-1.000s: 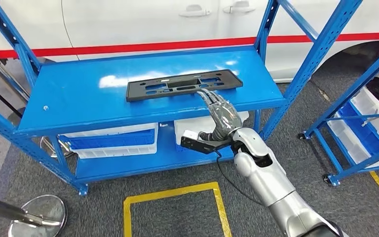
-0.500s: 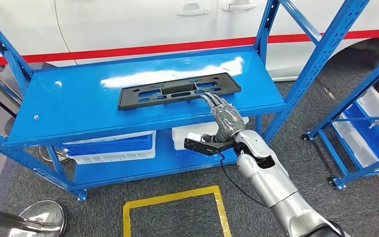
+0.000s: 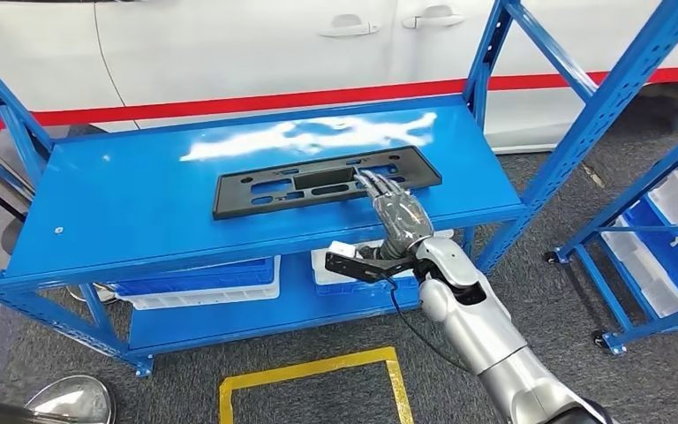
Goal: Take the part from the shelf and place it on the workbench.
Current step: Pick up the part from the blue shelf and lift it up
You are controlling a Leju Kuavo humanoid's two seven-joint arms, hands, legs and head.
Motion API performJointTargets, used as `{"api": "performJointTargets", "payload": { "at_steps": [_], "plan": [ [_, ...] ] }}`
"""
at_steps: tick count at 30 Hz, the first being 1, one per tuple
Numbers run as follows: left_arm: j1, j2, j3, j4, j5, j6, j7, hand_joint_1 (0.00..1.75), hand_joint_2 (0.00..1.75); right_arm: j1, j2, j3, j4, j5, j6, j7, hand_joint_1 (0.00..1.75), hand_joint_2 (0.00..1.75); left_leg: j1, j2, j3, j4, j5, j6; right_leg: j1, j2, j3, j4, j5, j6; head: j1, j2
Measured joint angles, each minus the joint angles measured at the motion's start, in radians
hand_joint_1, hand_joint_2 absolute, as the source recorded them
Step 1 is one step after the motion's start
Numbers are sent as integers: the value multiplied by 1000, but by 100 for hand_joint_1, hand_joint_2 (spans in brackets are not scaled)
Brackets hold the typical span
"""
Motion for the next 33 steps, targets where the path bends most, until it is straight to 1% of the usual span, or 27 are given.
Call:
{"api": "performJointTargets", "payload": {
  "at_steps": [1, 4, 5, 6, 7, 8, 9, 10, 11, 12, 14, 15, 16, 17, 19, 20, 21, 22, 24, 25, 26, 27, 28, 30, 31, 32, 33],
  "plan": [
    [-1, 0, 0, 0, -2, 0, -1, 0, 0, -2, 0, 0, 0, 0, 0, 0, 0, 175, 3, 0, 11, -6, -2, 2, -2, -1, -22, 42, -14, 4, 0, 0],
    [-5, 0, 0, 3, -4, 0, -2, 0, 0, 0, 0, 0, 3, 0, 0, 0, 0, 175, 5, 0, 32, -9, -18, 6, -14, -1, -137, 211, -78, 21, 0, 0],
    [-6, 0, 0, 4, -4, 0, -2, 0, 0, 3, 0, 0, 5, 0, 0, 0, 0, 175, 5, -1, 40, -9, -26, 5, -18, -2, -164, 233, -82, 26, 0, 0],
    [-6, 0, 0, 5, -4, 0, -3, 0, 0, 5, 0, 0, 7, 0, 0, 0, 0, 175, 6, -2, 50, -9, -34, 4, -21, -2, -175, 221, -65, 29, 0, 0],
    [-6, 0, 0, 5, -4, 0, -3, 0, 0, 5, 0, 0, 8, 0, 0, 0, 0, 175, 6, -2, 62, -8, -43, 1, -24, -3, -168, 175, -24, 31, 0, 0],
    [-5, 0, 1, 6, -4, 0, -3, 0, 0, 5, 0, 0, 8, 0, 0, 0, 0, 175, 7, -2, 74, -7, -54, -3, -26, -5, -151, 106, 29, 31, 0, 0],
    [-5, -1, 1, 7, -4, 0, -3, 0, 0, 4, 0, 0, 9, 0, 0, 0, 0, 175, 7, -2, 84, -7, -63, -8, -25, -6, -135, 47, 66, 30, 0, 0],
    [-6, -1, 2, 8, -5, 0, -3, 0, 0, 3, 0, 0, 10, 0, 0, 0, 0, 175, 7, -1, 90, -6, -71, -14, -22, -8, -122, 2, 89, 25, 0, 0],
    [-7, -1, 3, 9, -6, 0, -4, 0, 0, 4, 0, 0, 10, 0, 0, 0, 0, 175, 7, -1, 92, -6, -77, -21, -18, -8, -117, -18, 98, 18, 1, 0],
    [-8, 0, 3, 10, -8, 0, -6, 0, 0, 4, 0, 0, 11, 0, 0, 0, 0, 175, 7, -1, 95, -5, -79, -27, -13, -8, -116, -19, 92, 10, 2, 0],
    [-10, 0, 5, 11, -17, 0, -13, 0, 0, 4, 0, 0, 11, 2, 0, 0, 0, 175, 8, 0, 97, 3, -83, -38, -13, -7, -105, -27, 97, -7, 3, 0],
    [-11, 0, 6, 12, -22, 0, -17, 0, 0, 2, 0, 0, 11, 4, 0, 0, 0, 175, 8, 0, 90, 25, -86, -41, -15, -7, -96, -32, 94, -13, 3, 0],
    [-12, 0, 8, 12, -27, 0, -21, 0, 0, 0, 1, -1, 11, 5, 0, 0, 0, 175, 10, 1, 71, 63, -96, -44, -17, -6, -87, -36, 92, -20, 3, 0],
    [-14, 0, 10, 14, -32, 0, -24, 0, 0, -1, 1, -1, 11, 7, 0, 0, 0, 175, 11, 1, 38, 120, -114, -46, -17, -6, -80, -40, 88, -25, 2, 0],
    [-17, 0, 17, 15, -38, -1, -28, 0, 0, 0, 4, 0, 11, 9, 0, 0, 0, 175, 11, 1, -46, 249, -163, -52, -14, -6, -69, -40, 78, -32, 2, 0],
    [-17, 0, 21, 15, -40, -2, -29, 0, 0, 1, 5, 1, 12, 10, 0, 0, 0, 175, 11, 1, -80, 290, -178, -53, -13, -6, -62, -40, 71, -33, 2, 0],
    [-17, 0, 23, 16, -42, -3, -29, 0, 0, 3, 6, 2, 13, 10, 0, 0, 0, 175, 11, 1, -100, 300, -173, -53, -12, -6, -54, -40, 65, -33, 2, 0],
    [-16, 0, 25, 16, -44, -3, -29, 0, 0, 3, 6, 2, 14, 10, 0, 0, 0, 175, 11, 1, -102, 275, -145, -51, -11, -5, -45, -39, 57, -33, 2, 0],
    [-15, 0, 27, 17, -46, -4, -30, 0, 0, 3, 8, 2, 15, 10, 0, 0, 0, 175, 9, 1, -70, 149, -46, -41, -9, -4, -26, -39, 41, -31, 2, 0],
    [-15, 0, 29, 17, -45, -4, -31, 0, 0, 2, 10, 2, 15, 10, 0, 0, 0, 175, 6, 2, -53, 89, -19, -36, -8, -4, -19, -37, 34, -28, 3, 0],
    [-15, 0, 30, 17, -42, -4, -32, 0, 0, 2, 11, 3, 16, 10, 1, 0, 0, 175, 2, 1, -40, 49, -4, -31, -6, -3, -16, -37, 27, -23, 2, 0],
    [-15, 0, 31, 18, -39, -5, -34, 0, 0, 2, 13, 3, 16, 11, 1, 0, 0, 175, -1, 1, -34, 30, -3, -25, -5, -3, -15, -35, 23, -17, 2, 0],
    [-14, 0, 31, 18, -33, -8, -36, 0, 0, 1, 14, 4, 17, 12, 2, 1, 0, 175, -3, 1, -30, 26, -10, -22, -5, -2, -12, -36, 19, -11, 2, 0],
    [-10, 0, 28, 18, -17, -13, -36, 0, 0, -1, 16, 6, 18, 16, 2, 1, 0, 175, 1, 1, -16, 12, 2, -14, -4, -1, -4, -37, 10, 1, 2, 0],
    [-7, 0, 26, 18, -6, -16, -34, 0, 0, -3, 16, 6, 19, 17, 1, 1, 0, 175, 4, 1, -7, 5, 2, -10, -5, -1, -8, -24, -1, 6, 3, 0],
    [-6, 0, 23, 18, 3, -18, -31, 0, 0, -6, 17, 6, 21, 19, 1, 1, 0, 175, 7, 1, 1, -2, 0, -6, -6, -2, -25, 12, -19, 11, 3, 0],
    [-3, 0, 21, 18, 13, -19, -27, 0, 0, -7, 16, 7, 24, 21, 1, 1, 0, 175, 7, 2, 8, -5, -4, -2, -9, -2, -57, 70, -42, 16, 3, 0]
  ]
}}
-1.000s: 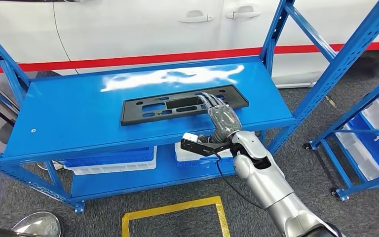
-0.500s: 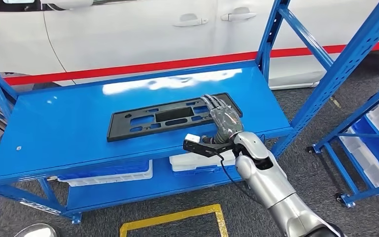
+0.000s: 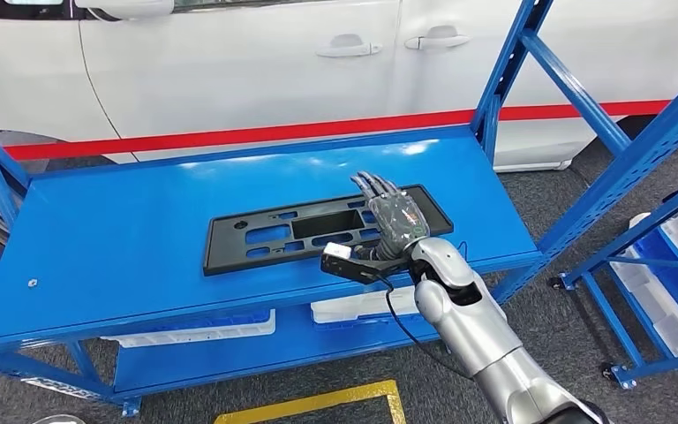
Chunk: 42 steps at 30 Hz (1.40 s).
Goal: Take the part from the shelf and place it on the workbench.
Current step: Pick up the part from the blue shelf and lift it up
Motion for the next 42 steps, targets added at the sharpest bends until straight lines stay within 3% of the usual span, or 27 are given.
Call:
{"api": "performJointTargets", "payload": {
  "at_steps": [2, 3, 4, 6, 8, 11, 17, 29, 30, 33, 34, 42],
  "plan": [
    [4, 0, -6, -3, 19, -4, 10, 0, 0, 2, 0, 4, 8, 3, 0, 0, 0, 175, 0, -1, 10, 0, -11, 4, -4, 0, -84, 131, -36, 8, 0, 0],
    [6, 0, -12, -6, 29, -6, 16, 0, 0, 5, 0, 7, 12, 5, 1, -1, 0, 175, 0, -2, 17, 1, -18, 4, -6, -1, -114, 166, -32, 11, 0, 0],
    [9, 0, -18, -10, 37, -8, 22, 0, 0, 6, 0, 12, 16, 8, 1, -3, 0, 175, 0, -3, 26, 2, -25, 4, -8, -1, -127, 165, -7, 12, 0, 0],
    [15, 0, -27, -15, 46, -9, 28, 0, 0, 6, 0, 25, 23, 20, 7, -9, 0, 175, 0, -4, 48, 3, -43, 0, -8, -1, -102, 58, 86, 7, 0, 0],
    [16, 0, -31, -16, 41, -6, 25, 0, 0, 1, 1, 47, 29, 34, 20, -16, 0, 175, -3, -4, 63, 4, -58, -8, -2, -1, -61, -49, 143, -5, -1, 0],
    [8, 0, -31, -16, 11, 1, 3, 0, 0, -11, 8, 96, 44, 41, 54, -22, 0, 175, -6, -3, 60, 7, -63, -15, 0, 0, -40, -96, 134, -16, -2, 0],
    [-26, 1, 16, -10, -73, 6, -55, 0, 0, -57, 10, 221, 107, -26, 154, -65, 0, 175, -6, -2, 66, -4, -66, -15, 0, 3, -38, -100, 126, -21, -2, 0],
    [-50, 3, 80, 13, -111, 9, -64, 0, 0, -100, 9, 276, 134, -52, 181, -65, 0, 175, -5, -2, 69, -8, -63, -24, 1, 2, -35, -100, 126, -24, -2, 0],
    [-51, 3, 82, 14, -112, 10, -65, 0, 0, -100, 9, 277, 134, -52, 180, -65, 24, 175, -5, -2, 69, -8, -63, -24, 1, 2, -34, -100, 126, -24, -2, 0],
    [-58, 3, 90, 23, -124, 23, -75, 0, 0, -102, 9, 286, 134, -61, 176, -57, 154, 175, -6, -2, 70, -7, -63, -24, 1, 2, -34, -100, 126, -24, -2, 0],
    [-62, 3, 96, 28, -132, 30, -80, 0, 0, -102, 9, 289, 134, -66, 173, -50, 174, 175, -6, -2, 70, -7, -63, -24, 1, 2, -34, -100, 126, -24, -2, 0],
    [-96, 3, 168, 74, -195, 46, -109, 0, 0, -92, 14, 295, 125, -100, 138, -16, 175, 175, -7, -2, 70, -7, -63, -24, 0, 2, -34, -100, 126, -24, -2, 0]
  ]
}}
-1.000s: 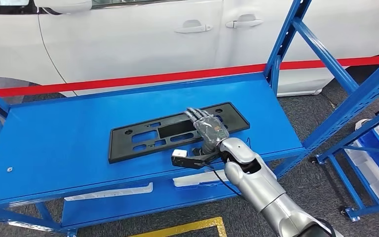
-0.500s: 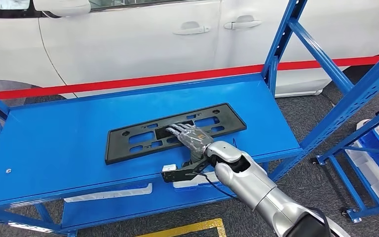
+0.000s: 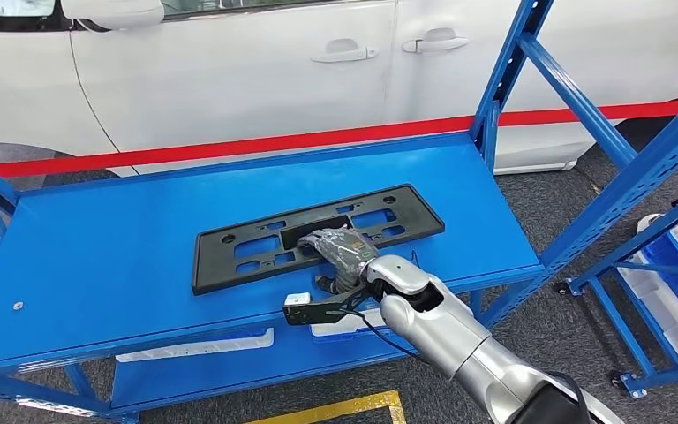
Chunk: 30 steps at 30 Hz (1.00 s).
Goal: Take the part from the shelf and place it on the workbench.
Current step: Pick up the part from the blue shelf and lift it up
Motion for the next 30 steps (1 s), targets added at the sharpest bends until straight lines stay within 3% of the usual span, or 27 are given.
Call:
{"api": "performJointTargets", "payload": {
  "at_steps": [17, 21, 30],
  "plan": [
    [-29, 2, 69, 30, -54, 10, -21, 0, 0, 3, 2, 3, -11, 13, -17, 1, 175, 175, 0, 0, 3, 0, -1, 0, -1, 0, 5, 0, 0, 0, 0, 0],
    [-35, 2, 88, 34, -49, -8, -26, 0, 175, 3, 2, 3, -11, 14, -17, 1, 175, 175, 0, 0, 4, 0, -1, 0, -1, 0, 5, 0, 0, 0, 0, 0],
    [-51, 2, 146, 46, -73, -34, -37, 0, 175, 5, 3, 3, -11, 15, -29, -16, 175, 175, 0, 0, 4, 0, -1, 0, 0, 1, 6, 0, 0, 0, 0, 0]
  ]
}}
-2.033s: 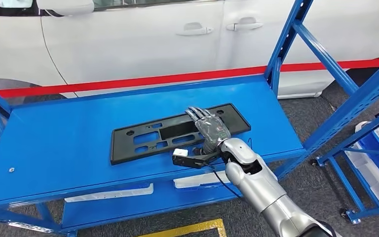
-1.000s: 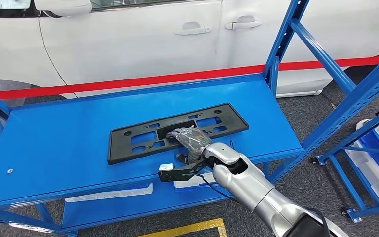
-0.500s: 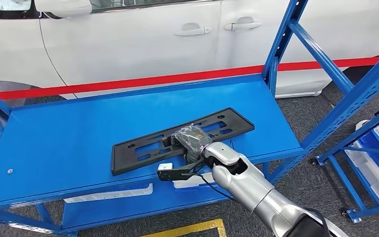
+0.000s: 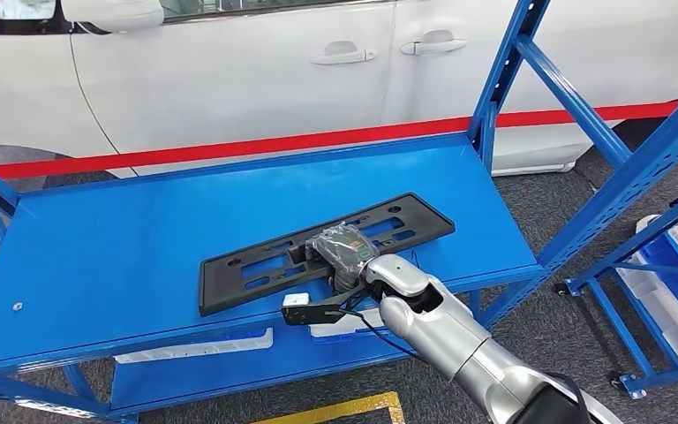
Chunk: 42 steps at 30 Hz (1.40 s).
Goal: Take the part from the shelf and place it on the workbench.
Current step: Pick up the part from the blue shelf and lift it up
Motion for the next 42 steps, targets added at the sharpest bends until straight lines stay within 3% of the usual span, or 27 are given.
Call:
{"api": "performJointTargets", "payload": {
  "at_steps": [7, 10, 13, 18, 25, 29, 33, 35, 38, 39, 40, 42],
  "plan": [
    [-6, 0, 14, 3, -4, 10, -5, 0, 175, 3, 0, 0, 0, 1, -10, -1, 175, 175, 0, 0, 1, 0, 0, 0, 0, 0, 0, 0, 0, 0, 0, 0],
    [-8, 0, 19, 8, -11, 40, -25, 0, 175, 26, -1, -5, -23, 25, -80, -6, 175, 175, 0, 0, 1, 0, 0, 0, 0, 0, 0, 0, 0, 0, 0, 0],
    [-9, 0, 23, 16, -13, 73, -25, 0, 175, 66, -4, -29, -103, 53, -152, -16, 175, 175, 0, 0, 0, 0, 0, 0, 0, -1, -1, 0, 0, 0, 0, 0],
    [-8, 0, 21, 33, -9, 94, -5, 0, 175, 114, -11, -113, -311, 74, -179, -19, 175, 175, 0, 0, -1, 0, 0, -1, 0, 0, -2, 0, 0, 0, 0, 0],
    [-8, 0, 14, 41, -30, 109, 4, 0, 175, 165, -18, -173, -485, 131, -260, -51, 175, 175, -2, 0, -3, 6, -3, 2, -2, -1, -2, -1, 0, 1, 0, 0],
    [-9, 0, 12, 43, -39, 117, 2, 0, 175, 185, -22, -184, -552, 152, -291, -55, 175, 175, -3, 0, -7, 11, -5, 7, -3, 0, -2, -1, 1, 5, 0, 0],
    [-9, 0, 11, 44, -43, 117, 1, 0, 175, 194, -26, -187, -585, 158, -292, -55, 175, 175, -1, 1, -5, 3, 2, 18, -4, 0, -1, -2, 3, 17, 0, 0],
    [-9, -1, 11, 44, -43, 117, 1, 0, 175, 196, -28, -189, -595, 159, -292, -55, 175, 175, 6, 5, 2, -12, 14, 28, -4, -1, -18, 39, -29, 24, 1, 0],
    [-9, -2, 11, 47, -48, 117, -1, 0, 175, 203, -34, -191, -599, 169, -302, -60, 175, 175, 8, 10, 0, -12, 22, 33, -9, -1, -103, 226, -126, 33, 1, 0],
    [-9, -2, 11, 48, -53, 116, -4, 0, 175, 206, -37, -191, -599, 178, -311, -64, 175, 175, 8, 10, -2, -9, 21, 32, -12, -1, -124, 270, -136, 36, 1, 0],
    [-10, -2, 11, 49, -60, 116, -8, 0, 175, 209, -40, -191, -599, 188, -321, -69, 175, 175, 8, 10, -5, -5, 19, 31, -14, -2, -127, 277, -124, 38, 1, 0],
    [-10, -2, 11, 51, -76, 114, -20, 0, 175, 211, -46, -191, -604, 204, -340, -75, 175, 175, 10, 8, -6, 5, 12, 24, -21, -4, -78, 180, -57, 41, 1, 0]
  ]
}}
